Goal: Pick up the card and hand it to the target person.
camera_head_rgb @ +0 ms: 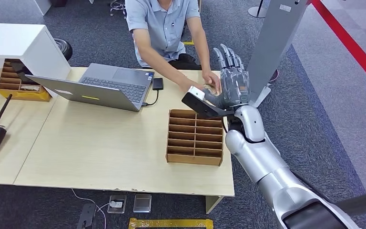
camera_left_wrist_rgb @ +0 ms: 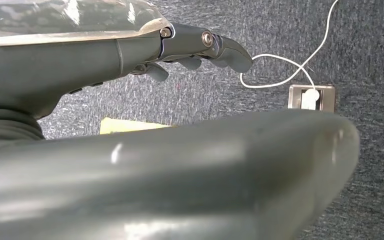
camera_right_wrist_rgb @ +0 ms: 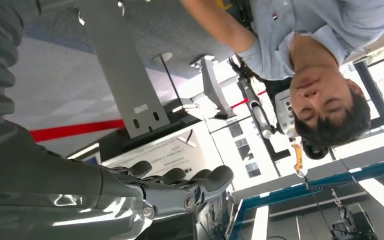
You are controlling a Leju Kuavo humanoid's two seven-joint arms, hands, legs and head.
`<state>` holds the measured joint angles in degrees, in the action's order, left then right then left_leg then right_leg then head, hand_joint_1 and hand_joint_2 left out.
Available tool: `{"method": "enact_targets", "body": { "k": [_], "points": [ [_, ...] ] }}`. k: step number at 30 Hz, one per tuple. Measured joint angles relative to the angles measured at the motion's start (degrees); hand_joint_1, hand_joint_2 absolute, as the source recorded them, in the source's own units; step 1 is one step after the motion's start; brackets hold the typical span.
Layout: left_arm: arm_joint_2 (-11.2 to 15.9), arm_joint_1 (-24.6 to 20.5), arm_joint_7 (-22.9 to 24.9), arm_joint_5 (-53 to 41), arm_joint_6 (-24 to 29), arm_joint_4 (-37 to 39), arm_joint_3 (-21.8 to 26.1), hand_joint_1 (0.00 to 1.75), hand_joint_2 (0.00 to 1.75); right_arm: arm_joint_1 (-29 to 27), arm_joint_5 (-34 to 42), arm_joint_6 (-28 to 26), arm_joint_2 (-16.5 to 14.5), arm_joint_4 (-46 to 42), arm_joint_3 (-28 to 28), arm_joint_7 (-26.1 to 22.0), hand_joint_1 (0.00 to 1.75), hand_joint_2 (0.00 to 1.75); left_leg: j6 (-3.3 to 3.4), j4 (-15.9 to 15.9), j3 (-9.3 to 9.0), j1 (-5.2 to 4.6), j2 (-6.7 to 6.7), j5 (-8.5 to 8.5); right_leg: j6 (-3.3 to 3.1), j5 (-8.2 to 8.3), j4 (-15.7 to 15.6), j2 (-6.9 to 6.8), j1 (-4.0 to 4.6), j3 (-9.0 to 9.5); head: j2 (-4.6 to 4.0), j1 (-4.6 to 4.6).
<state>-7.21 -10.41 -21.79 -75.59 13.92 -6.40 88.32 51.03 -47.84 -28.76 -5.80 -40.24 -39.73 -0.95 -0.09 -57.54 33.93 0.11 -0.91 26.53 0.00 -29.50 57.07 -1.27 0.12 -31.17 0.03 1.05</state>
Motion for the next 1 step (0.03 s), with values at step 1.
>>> {"method": "enact_targets", "body": {
  "k": [1],
  "points": [
    [0.0, 0.0, 0.0, 0.1, 0.0, 0.0, 0.0, 0.0, 0.0, -0.1, 1.0, 0.2, 0.0, -0.1, 0.1, -0.5, 0.0, 1.75, 0.0, 0.0, 0.0, 0.0, 0.0, 0.0, 0.0, 0.0, 0.0, 0.0, 0.0, 0.0, 0.0, 0.0]
  ]
}}
